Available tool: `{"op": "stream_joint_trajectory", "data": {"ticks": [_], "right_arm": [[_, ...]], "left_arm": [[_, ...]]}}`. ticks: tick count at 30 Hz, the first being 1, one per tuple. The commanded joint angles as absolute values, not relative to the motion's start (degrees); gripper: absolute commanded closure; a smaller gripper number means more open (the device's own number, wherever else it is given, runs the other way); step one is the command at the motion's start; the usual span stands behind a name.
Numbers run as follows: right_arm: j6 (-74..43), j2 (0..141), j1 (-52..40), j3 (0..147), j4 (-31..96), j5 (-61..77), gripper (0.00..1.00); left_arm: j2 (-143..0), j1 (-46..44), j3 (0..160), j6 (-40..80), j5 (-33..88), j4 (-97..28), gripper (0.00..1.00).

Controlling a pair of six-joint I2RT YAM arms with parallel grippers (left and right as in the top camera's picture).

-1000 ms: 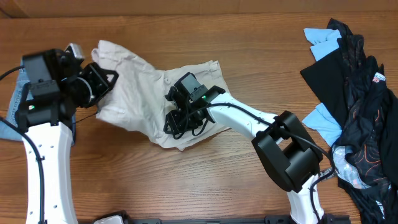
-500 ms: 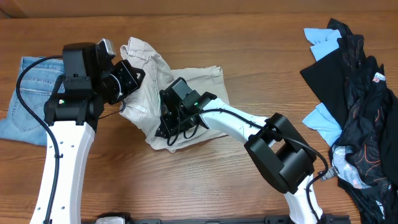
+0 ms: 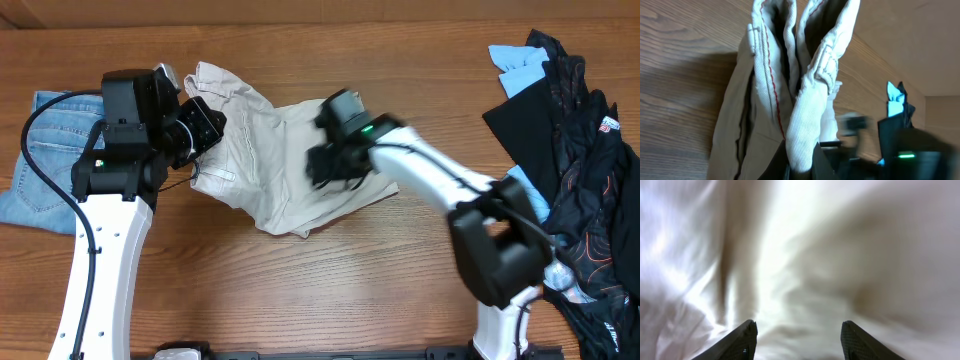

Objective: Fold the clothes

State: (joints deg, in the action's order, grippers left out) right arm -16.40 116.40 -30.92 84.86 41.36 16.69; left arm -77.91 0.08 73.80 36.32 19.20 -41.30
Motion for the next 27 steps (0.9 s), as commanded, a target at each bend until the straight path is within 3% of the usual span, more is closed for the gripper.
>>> {"op": "stream_joint_trajectory", "data": {"ticks": [1, 9, 27], "right_arm": [[-14.8, 111.5, -25.8, 85.6, 43.8, 13.6, 0.42], [-11.5, 113.6, -19.3, 85.6, 47.9, 12.9, 0.43], [-12.2, 122.7, -20.8, 85.5, 49.9, 20.8, 0.44]], "left_arm": [[-78.0, -0.4, 75.2, 36.2, 17.1, -40.6, 0.96], [-78.2, -0.4, 75.2, 36.2, 15.9, -40.0, 0.96], [-82.2, -0.5, 75.2, 38.3, 16.8, -36.4, 0.93]]}}
